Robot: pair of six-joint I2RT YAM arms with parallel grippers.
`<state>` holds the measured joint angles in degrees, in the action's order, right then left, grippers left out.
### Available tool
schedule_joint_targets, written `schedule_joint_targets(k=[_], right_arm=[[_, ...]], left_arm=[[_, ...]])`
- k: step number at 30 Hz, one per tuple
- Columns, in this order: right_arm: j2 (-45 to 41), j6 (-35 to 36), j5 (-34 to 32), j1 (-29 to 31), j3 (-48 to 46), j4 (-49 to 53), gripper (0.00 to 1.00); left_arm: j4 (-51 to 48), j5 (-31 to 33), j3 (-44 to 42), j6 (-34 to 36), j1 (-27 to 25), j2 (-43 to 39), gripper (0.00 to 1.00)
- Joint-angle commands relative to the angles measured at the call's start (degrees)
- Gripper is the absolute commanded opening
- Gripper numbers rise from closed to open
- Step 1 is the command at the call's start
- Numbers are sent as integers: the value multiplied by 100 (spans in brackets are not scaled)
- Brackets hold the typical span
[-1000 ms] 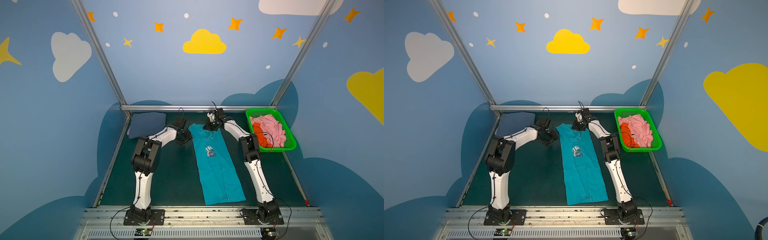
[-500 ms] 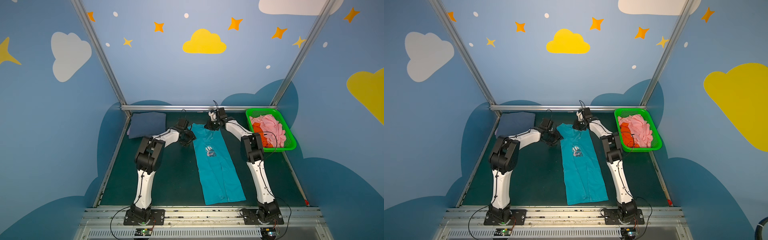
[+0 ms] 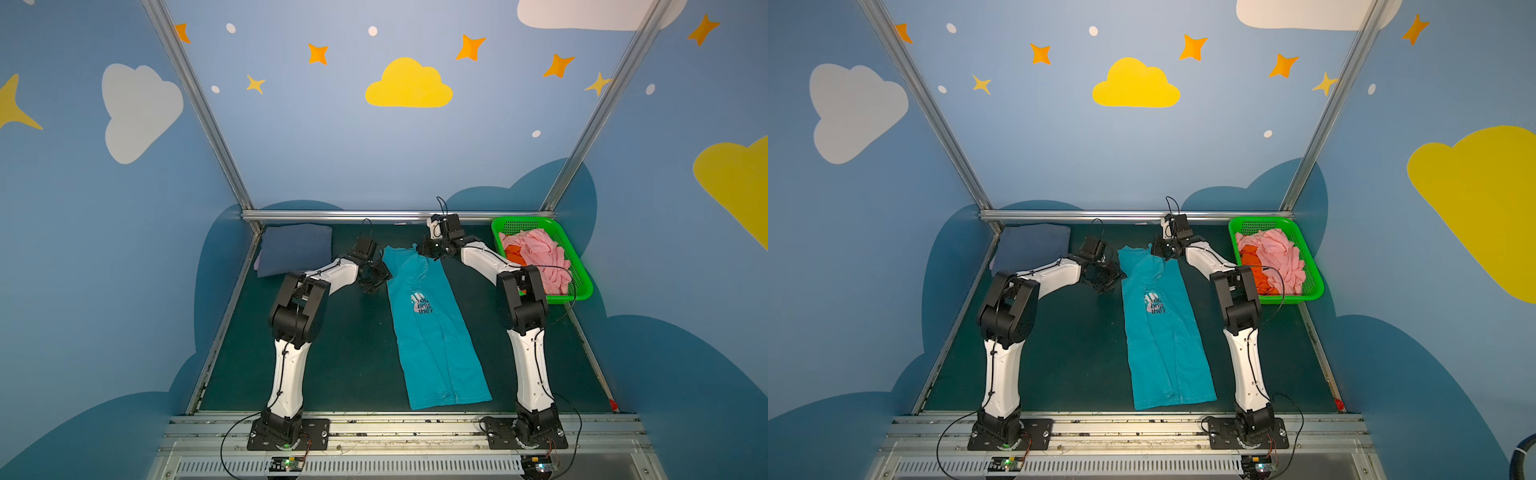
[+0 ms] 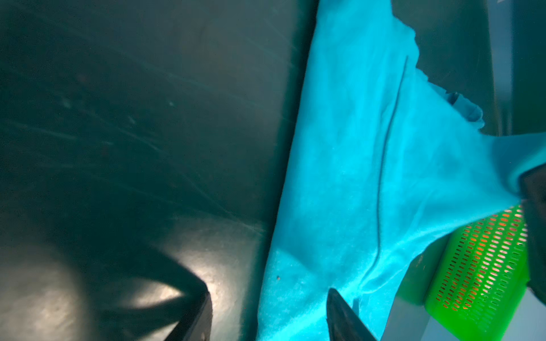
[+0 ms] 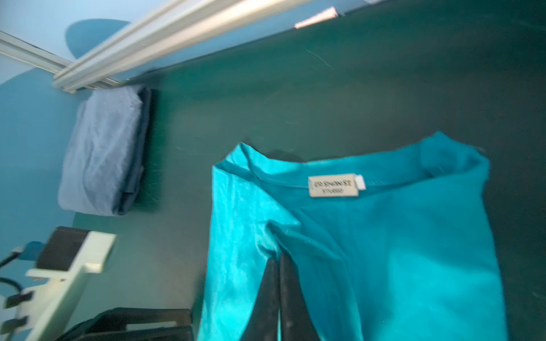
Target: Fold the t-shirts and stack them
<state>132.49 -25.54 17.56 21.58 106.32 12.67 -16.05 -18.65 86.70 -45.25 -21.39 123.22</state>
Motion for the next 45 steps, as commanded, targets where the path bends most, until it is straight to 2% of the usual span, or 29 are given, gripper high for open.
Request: schedule_joint_targets(k=[1,7,8,9,11,13,16,19,22,25,28,32,35,45], right_arm=[[-315,-100,-178,-59,-218,-95,0],[-342,-312,-377,-141,-357,-9,0],[-346,-356,-348,-162,-358,-22,15],[-353,-389,-312,-187,-358,-19,34],[-423,-416,-313,-215,-381,9,47],[-569,-393,-346,-229,-476,39,47],[-861,-396,-467,-234,-741,247,41],[-1102,-525,-444,-234,-1037,548,28],[-1172,-699,-275,-235,-1215,910,9],[-1088,-821,-148,-234,-1210,1332,0],[-936,-796,118,-225,-1232,1335,1],[-745,-738,200,-185,-1090,1487,23],[-702,-742,221,-174,-1098,1489,31],[-427,-793,370,-111,-977,1476,33]], left_arm=[[-426,274,-125,67,57,71,62],[-731,437,174,203,81,115,63],[-750,444,205,224,80,123,64],[-766,449,235,221,82,123,64],[-798,444,292,234,80,132,64],[-848,481,371,258,81,149,64],[-964,519,598,304,66,200,63],[-1099,522,945,331,59,301,59],[-1242,502,1396,355,14,457,45],[-1385,500,1840,376,-54,674,33],[-1477,503,2172,381,-138,894,32],[-1524,434,2405,298,-198,1157,33],[-1524,389,2451,254,-210,1282,33],[-1603,453,2544,241,-215,1520,33]])
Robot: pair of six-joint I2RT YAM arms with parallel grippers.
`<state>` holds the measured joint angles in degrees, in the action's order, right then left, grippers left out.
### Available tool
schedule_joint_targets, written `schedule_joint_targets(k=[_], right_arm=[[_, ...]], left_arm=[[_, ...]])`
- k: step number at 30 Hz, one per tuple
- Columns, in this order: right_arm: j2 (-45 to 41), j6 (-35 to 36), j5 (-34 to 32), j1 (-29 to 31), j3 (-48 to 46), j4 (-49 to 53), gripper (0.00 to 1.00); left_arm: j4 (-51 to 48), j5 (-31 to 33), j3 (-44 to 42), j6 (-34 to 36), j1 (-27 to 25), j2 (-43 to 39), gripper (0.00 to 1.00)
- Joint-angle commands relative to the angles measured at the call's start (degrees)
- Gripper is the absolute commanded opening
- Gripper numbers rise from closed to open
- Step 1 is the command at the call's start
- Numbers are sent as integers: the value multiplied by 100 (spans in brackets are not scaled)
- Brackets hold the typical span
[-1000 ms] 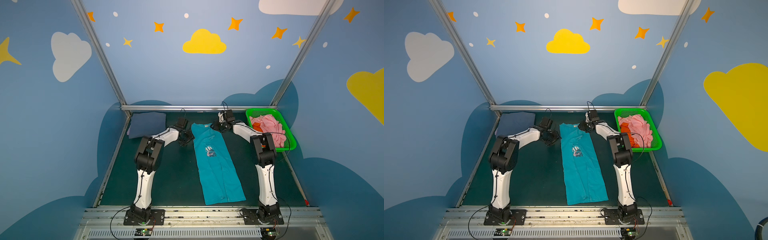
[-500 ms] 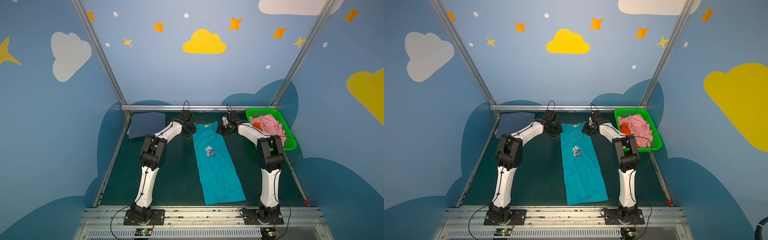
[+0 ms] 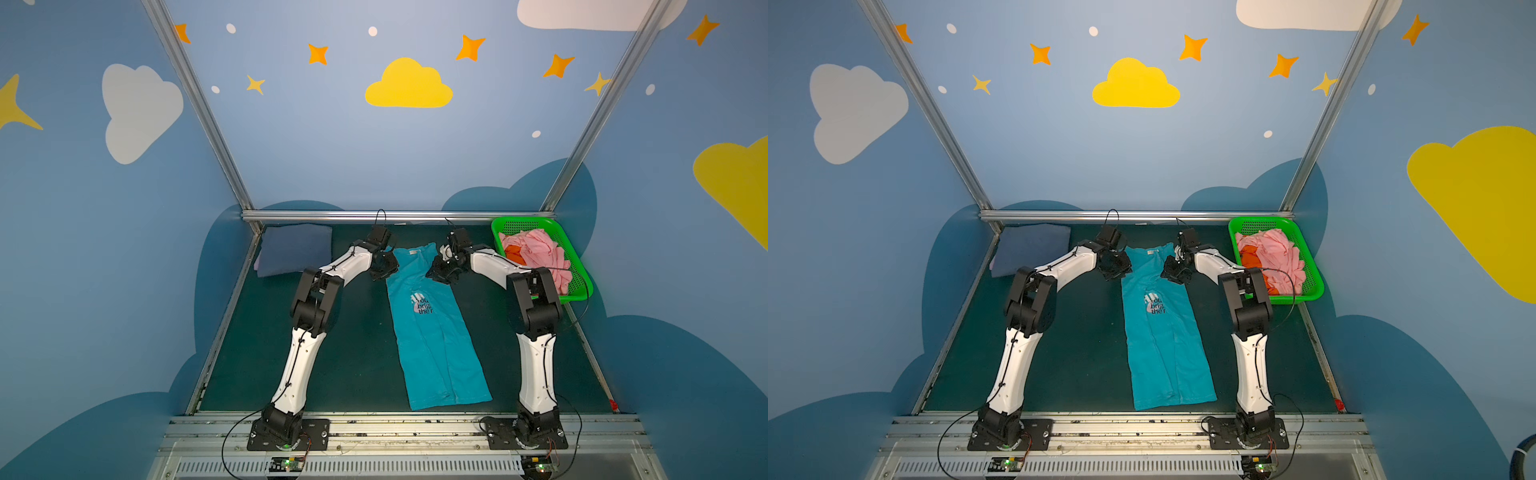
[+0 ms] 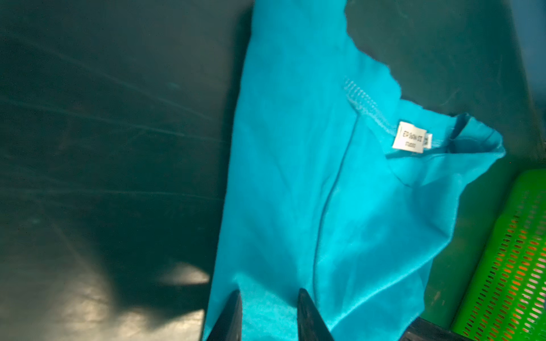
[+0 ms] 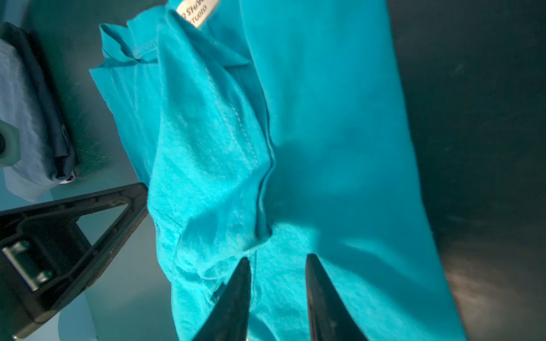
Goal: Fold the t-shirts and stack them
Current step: 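Grasp the collar end with both grippers and lift it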
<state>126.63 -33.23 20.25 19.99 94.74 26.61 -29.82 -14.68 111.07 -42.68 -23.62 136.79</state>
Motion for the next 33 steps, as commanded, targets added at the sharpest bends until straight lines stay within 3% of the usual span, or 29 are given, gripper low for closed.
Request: schedule_joint_targets(k=[1,15,17,21,33], right_arm=[[198,-34,110,51,230,90,33],[291,-193,165,119,483,-24,33],[318,-183,169,119,522,4,28],[340,-225,225,114,490,4,0],[-441,-284,-67,126,-181,64,0]], left_arm=[[-230,53,102,-19,13,172,33],[-263,66,93,14,11,208,33],[-261,64,91,22,6,208,33],[-276,75,83,19,13,208,33],[-427,166,260,70,23,442,33]])
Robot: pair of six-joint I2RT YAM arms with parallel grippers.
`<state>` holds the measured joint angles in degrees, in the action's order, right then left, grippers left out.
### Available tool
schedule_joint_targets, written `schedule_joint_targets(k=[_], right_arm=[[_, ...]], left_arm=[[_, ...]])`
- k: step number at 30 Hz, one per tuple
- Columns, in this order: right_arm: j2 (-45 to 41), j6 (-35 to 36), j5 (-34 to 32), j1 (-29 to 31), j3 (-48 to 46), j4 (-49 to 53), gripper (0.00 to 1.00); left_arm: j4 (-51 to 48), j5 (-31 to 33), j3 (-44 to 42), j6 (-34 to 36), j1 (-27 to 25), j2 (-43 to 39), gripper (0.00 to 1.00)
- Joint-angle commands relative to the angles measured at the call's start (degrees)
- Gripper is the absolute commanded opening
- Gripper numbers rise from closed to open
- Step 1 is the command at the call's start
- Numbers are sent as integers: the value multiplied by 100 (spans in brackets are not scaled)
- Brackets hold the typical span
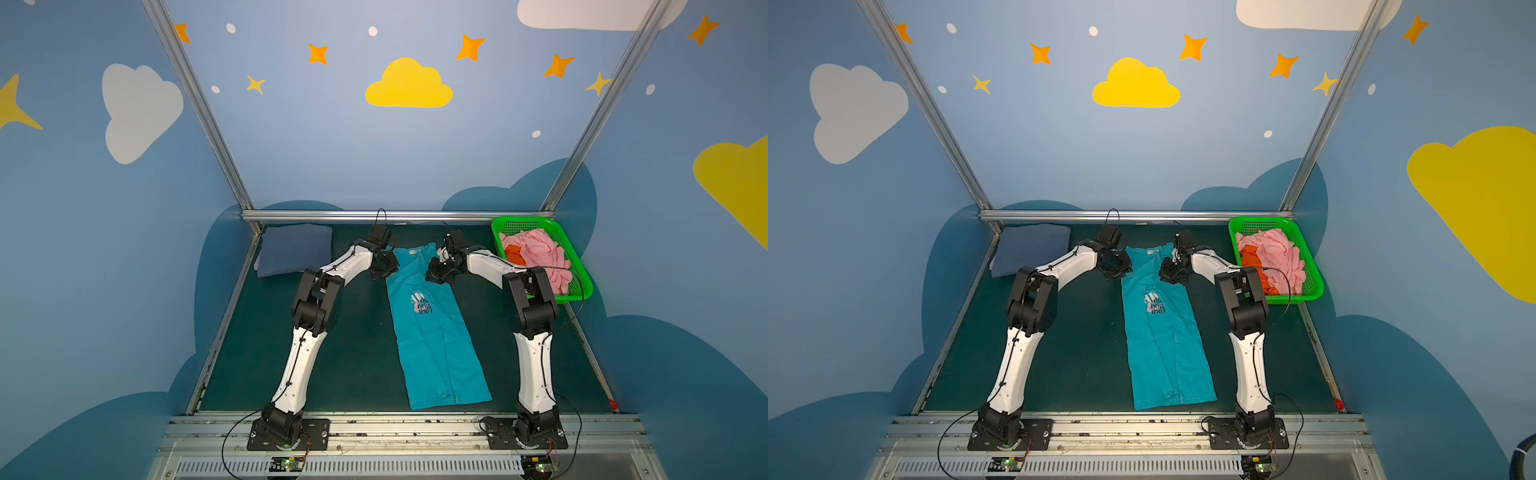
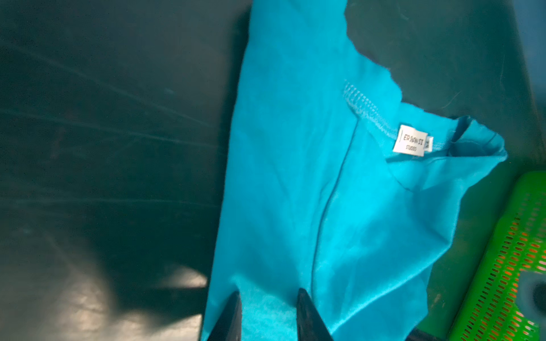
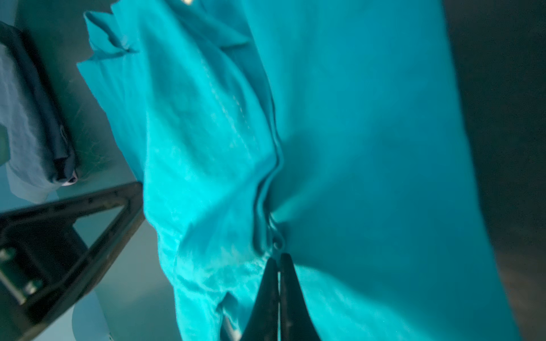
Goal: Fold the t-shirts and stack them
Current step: 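Grasp the collar end with both grippers and lift it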
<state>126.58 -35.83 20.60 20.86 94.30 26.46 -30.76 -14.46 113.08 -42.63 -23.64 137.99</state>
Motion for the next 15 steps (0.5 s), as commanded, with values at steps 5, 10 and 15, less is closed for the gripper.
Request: schedule_joint_targets(k=[5,10,15], right_arm=[[-690,-167,-177,58,-655,-86,0],[-748,-208,-258,57,-965,-115,0],[-773,-257,-258,58,-1161,-112,0]], left_arm=[[-368,152,108,73,60,417,32],[-404,163,127,96,74,461,32],[-439,179,143,118,95,474,32]])
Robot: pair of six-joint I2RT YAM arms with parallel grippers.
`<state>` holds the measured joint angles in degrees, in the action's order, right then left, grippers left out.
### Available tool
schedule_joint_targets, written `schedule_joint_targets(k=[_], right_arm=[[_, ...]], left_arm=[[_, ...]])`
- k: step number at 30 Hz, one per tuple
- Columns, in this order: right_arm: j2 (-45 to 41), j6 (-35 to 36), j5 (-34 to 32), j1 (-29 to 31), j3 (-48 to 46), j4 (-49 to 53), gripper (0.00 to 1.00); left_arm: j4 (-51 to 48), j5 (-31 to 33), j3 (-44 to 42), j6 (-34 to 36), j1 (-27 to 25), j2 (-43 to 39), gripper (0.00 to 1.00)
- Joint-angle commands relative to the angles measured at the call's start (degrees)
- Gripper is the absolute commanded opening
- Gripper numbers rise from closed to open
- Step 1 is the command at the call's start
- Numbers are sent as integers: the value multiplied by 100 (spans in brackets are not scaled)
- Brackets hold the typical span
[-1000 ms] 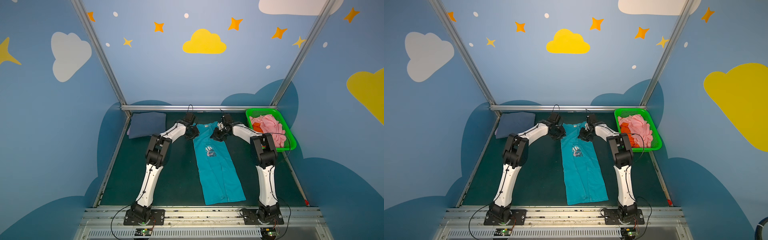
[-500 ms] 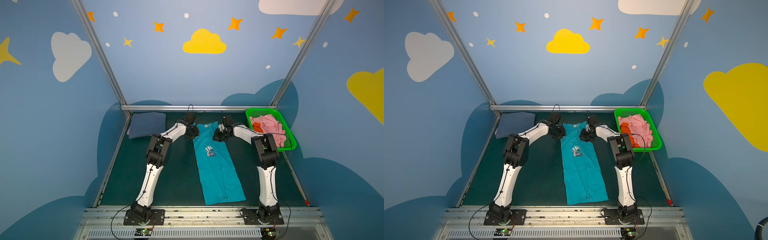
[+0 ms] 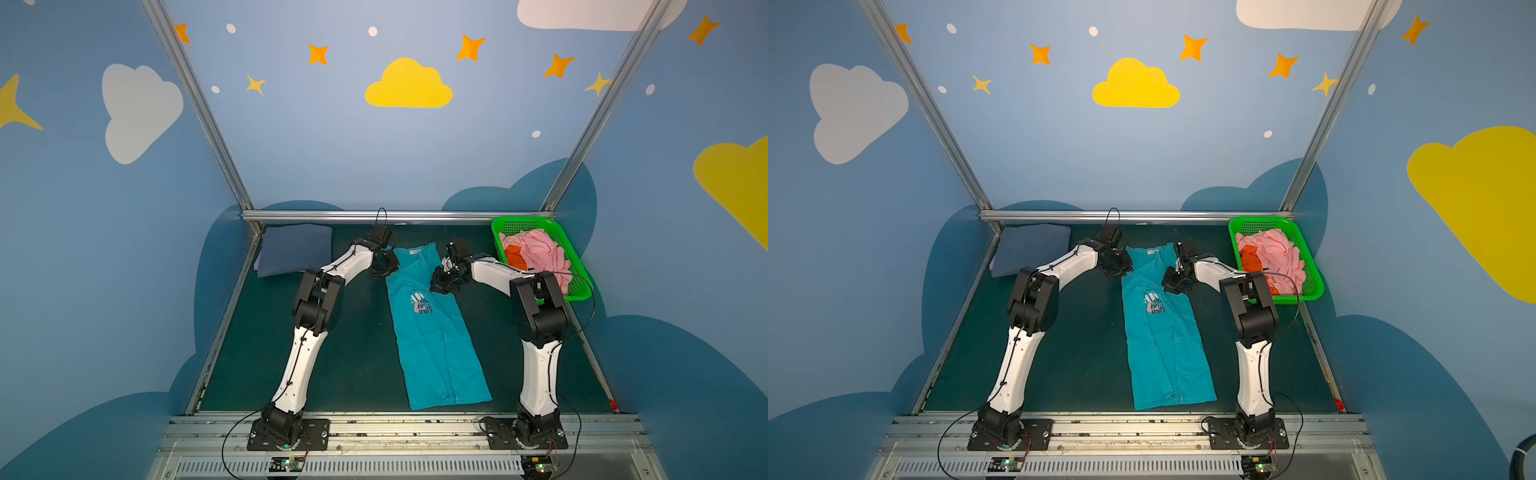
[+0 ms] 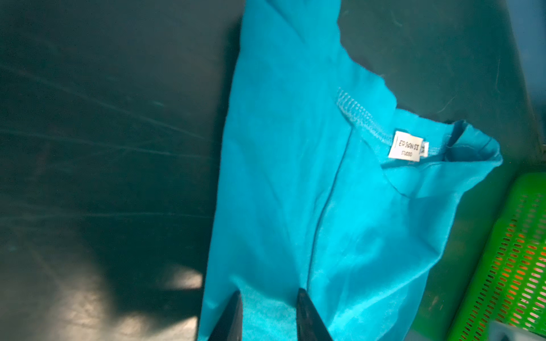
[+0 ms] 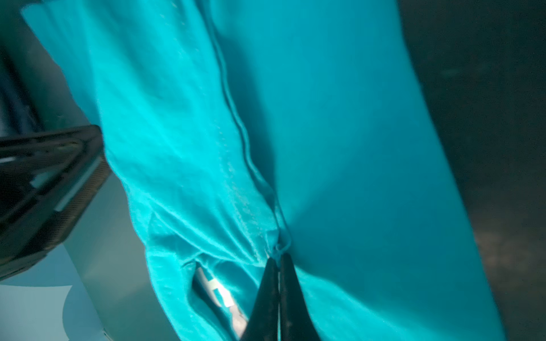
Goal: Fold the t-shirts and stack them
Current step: 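Carry the collar end toward the robot with both grippers, folding the strip over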
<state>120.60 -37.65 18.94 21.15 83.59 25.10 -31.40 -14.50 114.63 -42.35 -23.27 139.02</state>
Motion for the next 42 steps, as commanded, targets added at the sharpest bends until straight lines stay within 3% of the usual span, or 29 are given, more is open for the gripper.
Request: schedule_joint_targets(k=[1,8,14,18,22,27,33,37,42], right_arm=[[-188,-83,-92,30,-131,11,0],[-420,-50,-96,30,-210,102,1],[-1309,72,-358,30,-530,278,2],[-2215,140,-609,52,-1087,458,18],[-3302,170,-972,71,-1884,807,35],[-4684,36,-1284,94,-3031,1348,50],[-6329,-202,-1354,146,-4451,1942,52],[-7134,-223,-1264,252,-5135,2290,53],[-7568,-612,-1507,419,-5310,3325,66]], left_arm=[[-385,175,-3,86,59,378,32],[-545,185,189,195,42,310,32],[-982,541,497,411,36,-263,33],[-1064,798,163,490,-41,-1060,40],[-886,1068,-891,544,-346,-2181,43],[-718,1513,-2731,481,-1213,-3452,43],[-115,1696,-4986,-467,-2359,-4605,44],[73,1906,-5662,-1210,-3251,-4884,48],[82,1835,-5767,-1863,-4389,-4546,59]])
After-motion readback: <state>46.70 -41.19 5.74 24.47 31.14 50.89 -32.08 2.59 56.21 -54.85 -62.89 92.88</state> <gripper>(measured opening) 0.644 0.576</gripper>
